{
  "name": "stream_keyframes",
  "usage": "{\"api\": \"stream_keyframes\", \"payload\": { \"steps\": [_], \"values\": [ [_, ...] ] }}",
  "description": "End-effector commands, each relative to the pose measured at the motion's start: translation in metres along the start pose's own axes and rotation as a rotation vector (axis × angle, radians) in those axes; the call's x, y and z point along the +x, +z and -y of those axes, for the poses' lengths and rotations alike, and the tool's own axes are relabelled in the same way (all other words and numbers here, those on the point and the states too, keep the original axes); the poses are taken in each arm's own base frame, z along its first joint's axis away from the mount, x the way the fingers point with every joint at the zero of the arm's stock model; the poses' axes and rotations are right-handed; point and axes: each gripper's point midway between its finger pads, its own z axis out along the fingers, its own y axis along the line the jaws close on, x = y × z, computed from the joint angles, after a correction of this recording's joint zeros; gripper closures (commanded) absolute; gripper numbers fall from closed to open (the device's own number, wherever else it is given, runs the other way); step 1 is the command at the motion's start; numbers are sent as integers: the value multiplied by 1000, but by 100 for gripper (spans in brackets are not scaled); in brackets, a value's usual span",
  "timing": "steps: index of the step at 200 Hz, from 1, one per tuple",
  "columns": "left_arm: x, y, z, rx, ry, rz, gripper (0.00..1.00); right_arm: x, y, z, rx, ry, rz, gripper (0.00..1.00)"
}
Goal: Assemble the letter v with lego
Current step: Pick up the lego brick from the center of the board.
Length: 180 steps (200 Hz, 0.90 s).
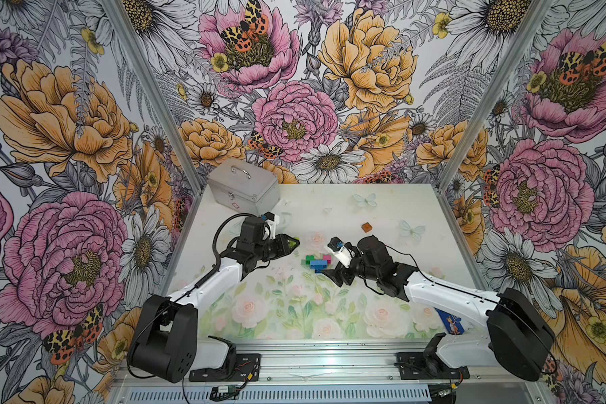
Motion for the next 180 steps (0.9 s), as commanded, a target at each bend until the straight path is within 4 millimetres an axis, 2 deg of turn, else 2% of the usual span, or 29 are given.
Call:
{"api": "stream_keyframes", "payload": {
  "steps": [1,35,77,93,107,126,147,166,180],
  "values": [
    [13,2,58,293,144,-83,82,-35,3,1,-30,-137,91,16],
    [30,4,74,367,175,-152,82,-50,6,6,-16,-196,117,24],
    [40,7,74,393,170,-200,81,-63,1,5,-19,-239,155,30],
    [41,10,71,392,161,-211,81,-67,-1,3,-28,-243,165,38],
    [41,14,69,387,150,-218,81,-66,0,2,-31,-249,161,42],
    [43,18,68,383,148,-227,81,-62,3,3,-27,-249,144,57],
    [43,21,67,380,141,-232,81,-59,6,3,-29,-242,130,69],
    [42,20,67,380,138,-230,80,-56,10,5,-25,-224,100,75],
    [41,20,67,377,135,-226,75,-56,12,6,-19,-202,94,76]
  ]
}}
